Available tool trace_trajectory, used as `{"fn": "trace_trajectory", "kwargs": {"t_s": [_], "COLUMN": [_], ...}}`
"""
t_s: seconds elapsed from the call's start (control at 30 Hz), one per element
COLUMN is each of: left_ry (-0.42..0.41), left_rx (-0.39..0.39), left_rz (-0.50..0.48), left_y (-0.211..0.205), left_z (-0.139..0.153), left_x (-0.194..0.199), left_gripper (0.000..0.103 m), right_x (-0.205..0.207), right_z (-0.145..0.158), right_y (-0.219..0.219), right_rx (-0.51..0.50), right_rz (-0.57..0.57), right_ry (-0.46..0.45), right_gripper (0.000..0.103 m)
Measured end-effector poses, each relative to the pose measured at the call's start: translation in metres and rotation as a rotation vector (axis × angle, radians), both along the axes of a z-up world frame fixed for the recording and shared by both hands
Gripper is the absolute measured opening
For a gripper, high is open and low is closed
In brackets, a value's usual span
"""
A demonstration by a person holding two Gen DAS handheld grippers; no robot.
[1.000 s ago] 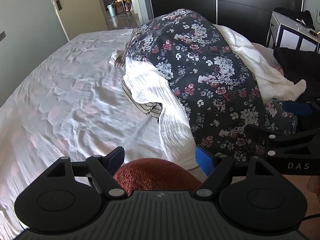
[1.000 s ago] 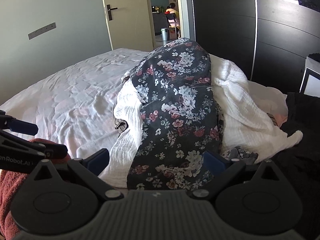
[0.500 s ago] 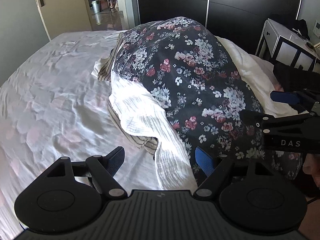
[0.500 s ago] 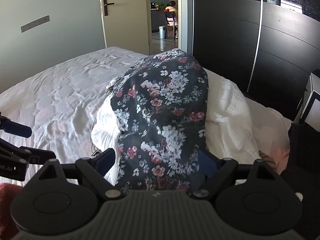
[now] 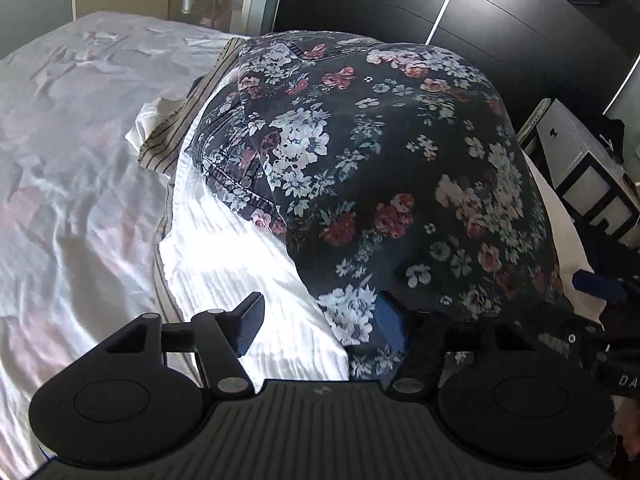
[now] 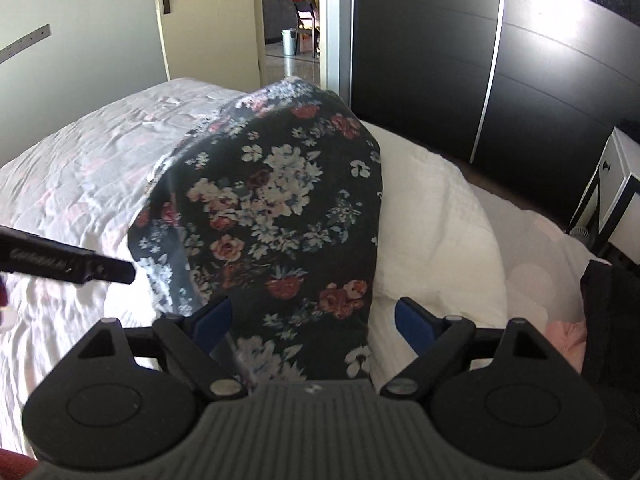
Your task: Fold clothes
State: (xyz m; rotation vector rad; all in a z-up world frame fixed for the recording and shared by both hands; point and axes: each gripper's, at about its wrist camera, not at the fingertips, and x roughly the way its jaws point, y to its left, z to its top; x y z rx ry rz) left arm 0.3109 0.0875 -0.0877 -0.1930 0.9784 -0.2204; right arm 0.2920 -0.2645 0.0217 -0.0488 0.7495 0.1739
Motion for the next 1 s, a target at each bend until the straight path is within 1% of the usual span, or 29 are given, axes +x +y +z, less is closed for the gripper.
{"fn": "trace_trajectory", "kwargs": {"t_s": [0.03, 0.07, 0.1, 0.13, 0.17, 0.2, 0.23, 0.27, 0.33, 0.4, 0.5, 0.63, 0.77, 0.83, 0.93, 1.0], "left_ry": [0.003, -0.007, -0.016, -0.041, -0.065, -0.084, -0.103, -0.131, -0.188, -0.237, -0.310, -0.384, -0.446, -0.460, -0.512, -0.543], "left_rx": [-0.021, -0.033, -0.044, -0.041, -0.038, -0.040, -0.041, -0.038, -0.035, -0.028, -0.019, 0.059, 0.161, 0.184, 0.250, 0.272], "left_rz": [0.003, 0.002, 0.001, 0.004, 0.007, 0.010, 0.014, 0.019, 0.027, 0.055, 0.097, 0.181, 0.291, 0.355, 0.462, 0.534], "left_y": [0.001, 0.001, 0.001, 0.000, -0.002, -0.003, -0.003, -0.003, -0.002, 0.007, 0.019, 0.045, 0.083, 0.105, 0.136, 0.155], "left_z": [-0.003, -0.004, -0.005, -0.003, -0.002, 0.001, 0.004, 0.010, 0.023, 0.043, 0.074, 0.118, 0.162, 0.182, 0.213, 0.232], "left_x": [0.005, 0.008, 0.011, 0.011, 0.011, 0.010, 0.009, 0.006, -0.002, -0.011, -0.024, -0.049, -0.091, -0.113, -0.159, -0.194], "left_gripper": [0.049, 0.041, 0.029, 0.026, 0.020, 0.014, 0.012, 0.012, 0.009, 0.008, 0.007, 0.006, 0.006, 0.006, 0.006, 0.006], "right_x": [0.004, 0.007, 0.011, 0.014, 0.018, 0.020, 0.023, 0.024, 0.021, 0.013, -0.001, -0.013, -0.038, -0.053, -0.084, -0.111], "right_z": [-0.002, -0.002, -0.002, -0.002, -0.002, -0.001, 0.000, 0.002, 0.012, 0.025, 0.049, 0.087, 0.124, 0.140, 0.165, 0.182], "right_y": [0.001, 0.002, 0.005, 0.008, 0.012, 0.016, 0.019, 0.020, 0.019, 0.022, 0.033, 0.059, 0.108, 0.136, 0.180, 0.209], "right_rx": [-0.003, -0.002, -0.008, -0.015, -0.030, -0.048, -0.066, -0.064, -0.028, -0.011, 0.003, 0.076, 0.153, 0.195, 0.263, 0.292], "right_rz": [-0.003, 0.000, 0.004, 0.009, 0.017, 0.017, 0.017, 0.016, 0.023, 0.051, 0.124, 0.228, 0.360, 0.424, 0.539, 0.616], "right_ry": [0.004, 0.002, 0.005, 0.008, 0.009, 0.008, 0.007, 0.001, -0.033, -0.075, -0.146, -0.218, -0.298, -0.327, -0.362, -0.397], "right_gripper": [0.086, 0.083, 0.070, 0.059, 0.053, 0.038, 0.016, 0.009, 0.005, 0.004, 0.004, 0.003, 0.003, 0.003, 0.003, 0.003]}}
